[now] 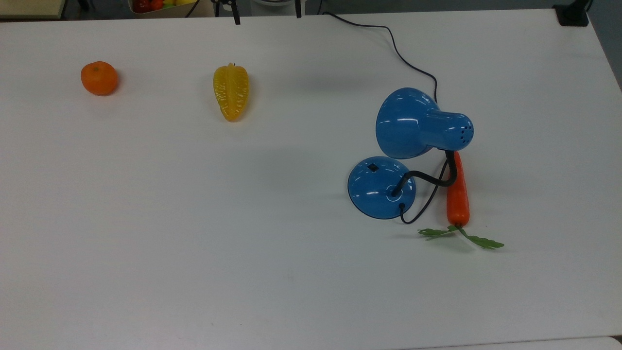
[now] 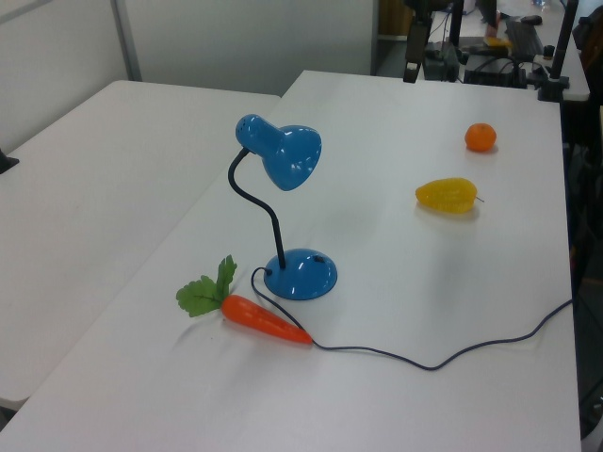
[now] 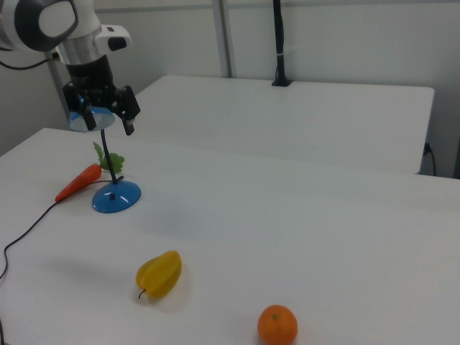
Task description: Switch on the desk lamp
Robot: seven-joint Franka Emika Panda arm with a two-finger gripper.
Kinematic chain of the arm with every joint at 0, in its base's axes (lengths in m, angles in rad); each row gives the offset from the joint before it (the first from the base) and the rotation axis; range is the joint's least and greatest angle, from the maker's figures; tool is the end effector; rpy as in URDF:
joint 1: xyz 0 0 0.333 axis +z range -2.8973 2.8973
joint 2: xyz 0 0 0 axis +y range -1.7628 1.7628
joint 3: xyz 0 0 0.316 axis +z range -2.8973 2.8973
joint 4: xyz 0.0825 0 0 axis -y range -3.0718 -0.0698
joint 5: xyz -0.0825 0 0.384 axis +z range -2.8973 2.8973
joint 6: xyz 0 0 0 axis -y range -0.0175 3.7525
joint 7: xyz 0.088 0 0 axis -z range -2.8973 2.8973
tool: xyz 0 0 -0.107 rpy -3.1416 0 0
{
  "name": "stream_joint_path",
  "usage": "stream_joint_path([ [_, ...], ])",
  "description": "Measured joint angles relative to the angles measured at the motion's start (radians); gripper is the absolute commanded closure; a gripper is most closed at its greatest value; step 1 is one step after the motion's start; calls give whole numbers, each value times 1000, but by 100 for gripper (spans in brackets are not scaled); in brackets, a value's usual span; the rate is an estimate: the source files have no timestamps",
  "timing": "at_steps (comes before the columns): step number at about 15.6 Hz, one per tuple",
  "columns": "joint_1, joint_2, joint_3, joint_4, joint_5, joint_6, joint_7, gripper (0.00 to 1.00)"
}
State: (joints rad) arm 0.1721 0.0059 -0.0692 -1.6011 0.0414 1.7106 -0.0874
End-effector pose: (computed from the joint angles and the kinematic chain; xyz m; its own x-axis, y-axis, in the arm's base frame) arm 0.5663 0.0625 0.6198 0.9774 0.1829 0.1065 0.1872 -0.9818 -0.0318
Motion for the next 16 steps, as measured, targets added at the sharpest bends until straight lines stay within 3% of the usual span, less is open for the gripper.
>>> stream_joint_path([
  [11,0,3,0,-4,1,0,-1,0],
  [14,0,3,0,-4,37,0,-3,0],
  [16,0,3,0,-4,39,0,-3,17],
])
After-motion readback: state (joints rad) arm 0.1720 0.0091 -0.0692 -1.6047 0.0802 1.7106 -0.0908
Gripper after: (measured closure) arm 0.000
